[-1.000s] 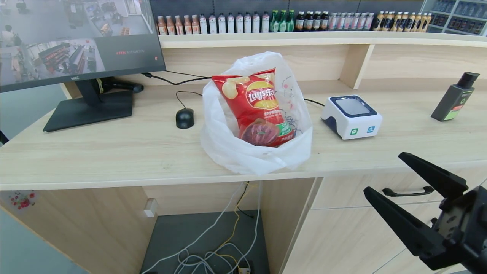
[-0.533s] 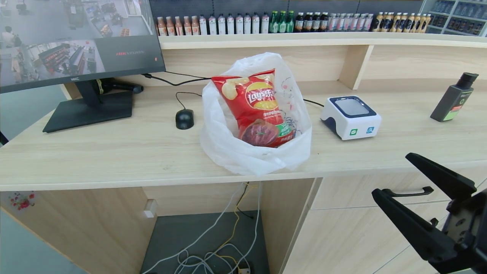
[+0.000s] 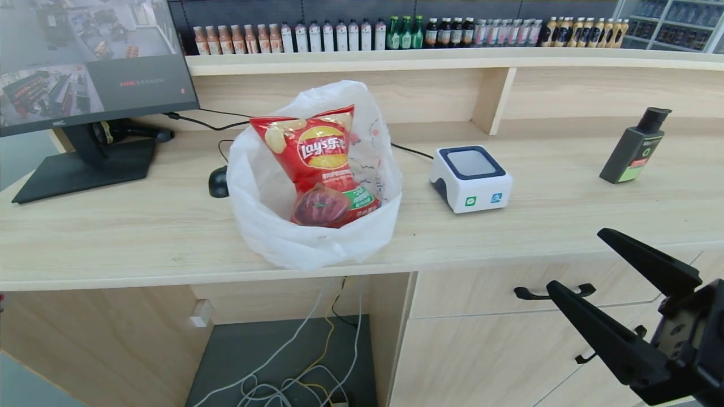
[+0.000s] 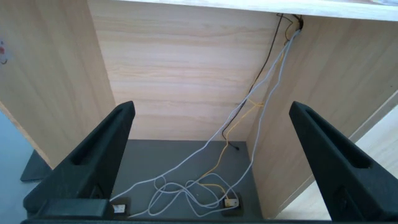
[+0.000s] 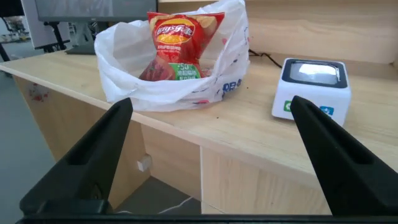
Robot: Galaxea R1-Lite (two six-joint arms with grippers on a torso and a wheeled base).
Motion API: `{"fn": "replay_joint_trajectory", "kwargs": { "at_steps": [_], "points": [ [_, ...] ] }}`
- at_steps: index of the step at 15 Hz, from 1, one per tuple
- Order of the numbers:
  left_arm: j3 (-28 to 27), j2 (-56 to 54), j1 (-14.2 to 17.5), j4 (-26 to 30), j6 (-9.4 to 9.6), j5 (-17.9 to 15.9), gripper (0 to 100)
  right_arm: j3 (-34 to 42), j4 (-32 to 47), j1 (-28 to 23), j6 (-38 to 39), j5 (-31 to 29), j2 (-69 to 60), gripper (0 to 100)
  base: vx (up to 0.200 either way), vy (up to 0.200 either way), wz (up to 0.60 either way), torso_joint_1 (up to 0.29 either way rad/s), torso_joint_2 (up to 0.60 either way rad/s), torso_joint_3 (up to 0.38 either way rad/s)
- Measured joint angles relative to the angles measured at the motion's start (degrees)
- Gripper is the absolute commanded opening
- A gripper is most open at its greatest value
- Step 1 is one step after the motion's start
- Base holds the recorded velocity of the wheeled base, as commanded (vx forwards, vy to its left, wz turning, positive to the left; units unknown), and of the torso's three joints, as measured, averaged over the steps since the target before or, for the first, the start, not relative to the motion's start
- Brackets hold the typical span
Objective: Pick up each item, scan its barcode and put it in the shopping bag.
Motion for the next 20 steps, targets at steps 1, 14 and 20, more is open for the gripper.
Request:
{"fn": "replay_joint_trajectory", "kwargs": {
  "at_steps": [1, 14, 20],
  "points": [
    [0.0, 0.0, 0.0, 0.0, 0.00, 0.0, 100, 0.0, 0.0, 0.0, 0.0, 0.0, 0.0, 100, 0.000, -0.200, 0.00, -0.002, 0.00, 0.002],
    [0.0, 0.0, 0.0, 0.0, -0.05, 0.0, 100, 1.1, 0.0, -0.3, -0.4, -0.1, 0.4, 100, 0.000, -0.200, 0.00, 0.003, 0.00, 0.002],
    [0.0, 0.0, 0.0, 0.0, -0.09, 0.0, 100, 1.1, 0.0, -0.8, -0.9, 0.0, 0.6, 100, 0.000, -0.200, 0.00, 0.004, 0.00, 0.002]
  ]
}}
